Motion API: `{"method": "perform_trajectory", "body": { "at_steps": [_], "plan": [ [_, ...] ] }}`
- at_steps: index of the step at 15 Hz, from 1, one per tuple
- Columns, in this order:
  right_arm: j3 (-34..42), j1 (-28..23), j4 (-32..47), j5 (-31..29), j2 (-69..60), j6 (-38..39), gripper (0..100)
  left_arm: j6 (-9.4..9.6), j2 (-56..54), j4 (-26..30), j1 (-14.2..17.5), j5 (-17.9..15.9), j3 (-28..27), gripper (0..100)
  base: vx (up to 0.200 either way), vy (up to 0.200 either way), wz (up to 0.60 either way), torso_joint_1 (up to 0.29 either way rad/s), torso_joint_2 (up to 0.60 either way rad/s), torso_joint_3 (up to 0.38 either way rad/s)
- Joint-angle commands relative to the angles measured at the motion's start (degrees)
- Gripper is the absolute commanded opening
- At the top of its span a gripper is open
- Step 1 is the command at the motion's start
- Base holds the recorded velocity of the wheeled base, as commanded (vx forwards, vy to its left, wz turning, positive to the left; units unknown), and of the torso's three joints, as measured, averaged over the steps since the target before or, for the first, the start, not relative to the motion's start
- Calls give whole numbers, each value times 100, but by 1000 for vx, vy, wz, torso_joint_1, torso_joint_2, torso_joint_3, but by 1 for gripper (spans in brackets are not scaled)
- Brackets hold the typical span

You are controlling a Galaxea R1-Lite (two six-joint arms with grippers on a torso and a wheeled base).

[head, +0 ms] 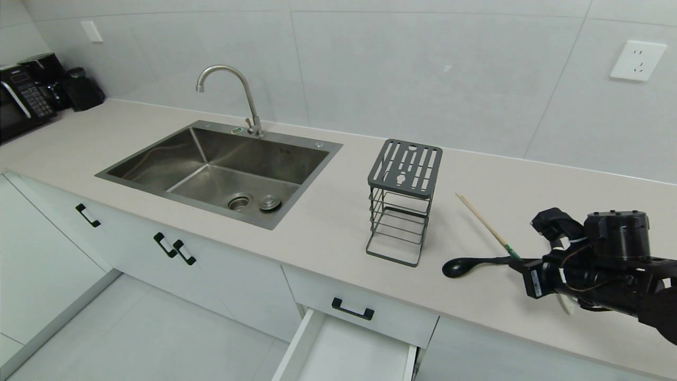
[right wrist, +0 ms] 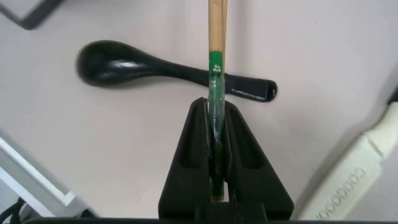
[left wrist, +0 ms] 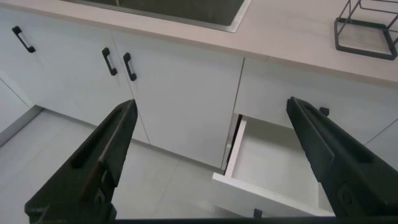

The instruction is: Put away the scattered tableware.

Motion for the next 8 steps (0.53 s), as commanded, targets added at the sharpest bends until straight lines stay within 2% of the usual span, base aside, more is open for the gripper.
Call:
{"method": "perform_trajectory", "body": {
  "at_steps": [1,3,8],
  "plan": [
    [492,275,-62,42,-1065,-22,0,-6,7,0,4,2,1,100,0,0,0,0,0,0],
    [782,548,-62,59,-1707,-13,0,-6,7,0,4,2,1,100,0,0,0,0,0,0],
    [1063,557,-62,68,-2691,-22,0,3,7,0,4,2,1,100,0,0,0,0,0,0]
  ]
}}
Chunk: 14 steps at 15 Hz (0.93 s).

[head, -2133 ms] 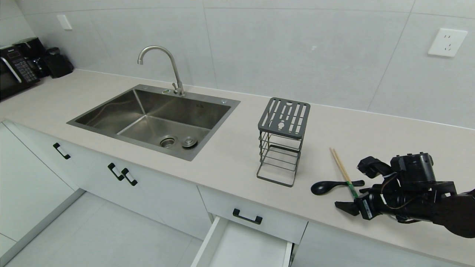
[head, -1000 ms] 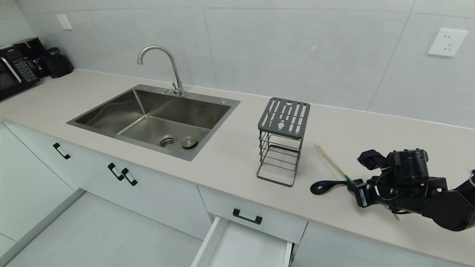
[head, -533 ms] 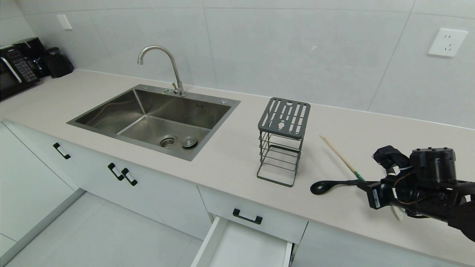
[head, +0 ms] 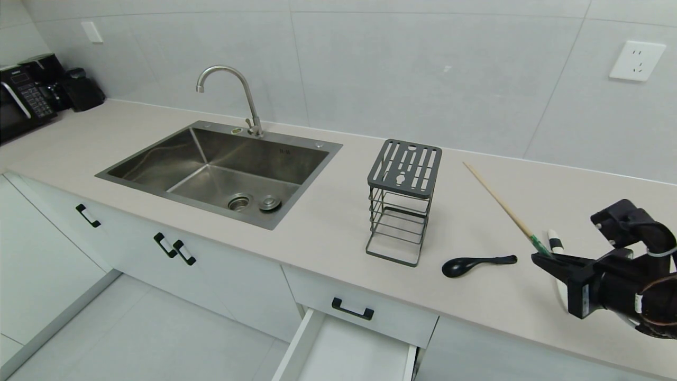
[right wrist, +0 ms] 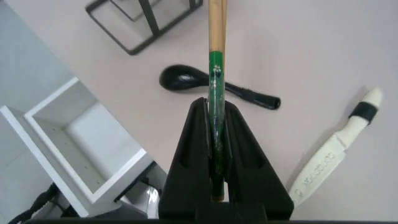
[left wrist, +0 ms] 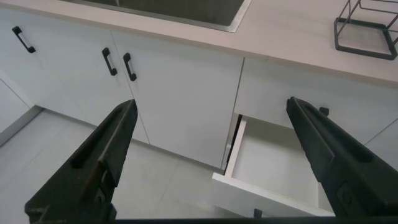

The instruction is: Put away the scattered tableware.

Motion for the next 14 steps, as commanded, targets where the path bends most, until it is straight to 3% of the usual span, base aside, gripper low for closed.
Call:
{"method": "perform_trajectory", "body": {
  "at_steps": [1,7,10,14],
  "plan": [
    [60,20,-5,88,-668,-8,0,-8,7,0,1,4,1,100,0,0,0,0,0,0],
    [183,20,-57,325,-905,-255,0,-8,7,0,1,4,1,100,0,0,0,0,0,0],
    [192,38,-356,1011,-931,-685,0,1,7,0,1,4,1,100,0,0,0,0,0,0],
    [183,205,-444,1380,-1072,-843,0,1,7,0,1,4,1,100,0,0,0,0,0,0]
  ]
}}
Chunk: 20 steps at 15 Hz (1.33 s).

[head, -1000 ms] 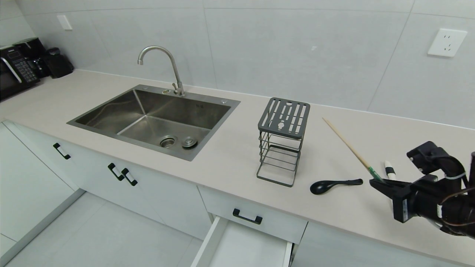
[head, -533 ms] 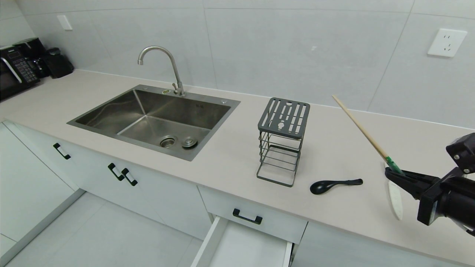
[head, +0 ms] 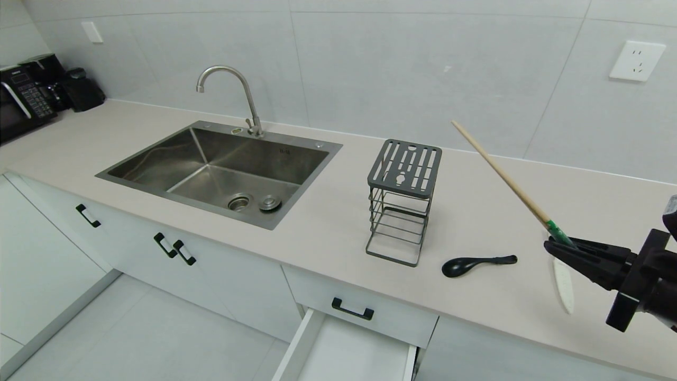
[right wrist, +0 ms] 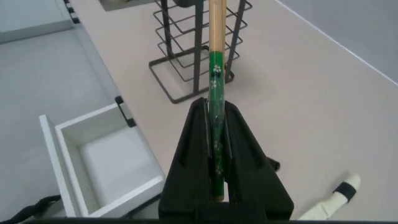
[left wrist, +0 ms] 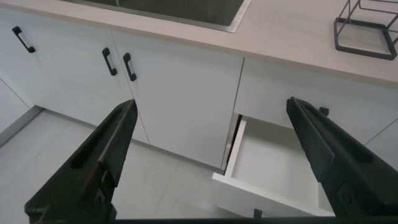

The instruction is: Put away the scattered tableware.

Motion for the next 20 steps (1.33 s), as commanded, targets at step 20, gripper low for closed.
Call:
{"method": "perform_trajectory", "body": {
  "at_steps": [20],
  "plan": [
    [-710,2412,494,-36,2044,-126,0,1,7,0,4,4,1,100,0,0,0,0,0,0]
  ]
}}
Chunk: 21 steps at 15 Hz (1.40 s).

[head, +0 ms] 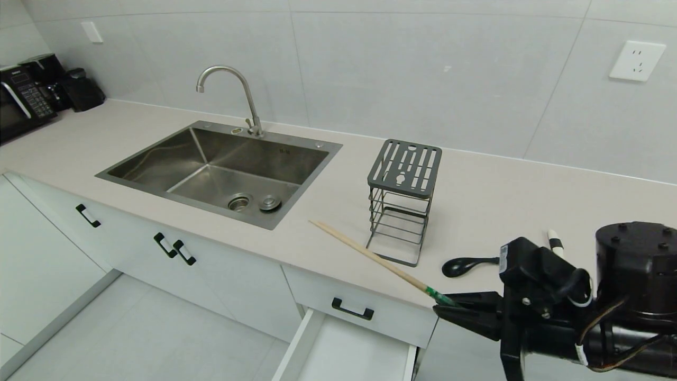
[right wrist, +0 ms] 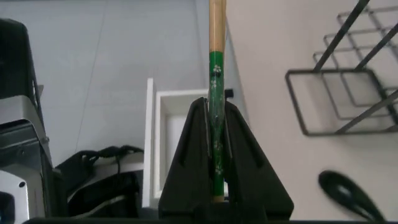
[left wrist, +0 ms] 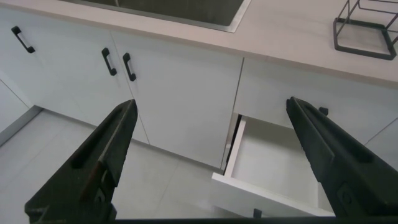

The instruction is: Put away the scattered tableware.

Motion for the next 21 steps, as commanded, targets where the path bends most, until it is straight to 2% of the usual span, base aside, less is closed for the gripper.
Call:
{"method": "perform_trajectory", "body": {
  "at_steps": [1,2,3,10,14,17,21],
  "plan": [
    [106,236,41,-230,310,143,0,-6,7,0,1,4,1,100,0,0,0,0,0,0],
    [203,605,76,-977,415,319,0,-6,7,0,1,4,1,100,0,0,0,0,0,0],
    [194,763,67,-1258,477,310,0,3,7,0,1,4,1,100,0,0,0,0,0,0],
    [123,1343,-38,-1302,644,354,0,-6,7,0,1,4,1,100,0,0,0,0,0,0],
    [115,1387,-38,-1302,688,434,0,-6,7,0,1,4,1,100,0,0,0,0,0,0],
    [44,1774,-38,-1346,723,732,0,-6,7,0,1,4,1,100,0,0,0,-17,22,22],
    [-52,1880,-38,-1645,679,1163,0,-6,7,0,1,4,1,100,0,0,0,-175,355,173]
  ]
}}
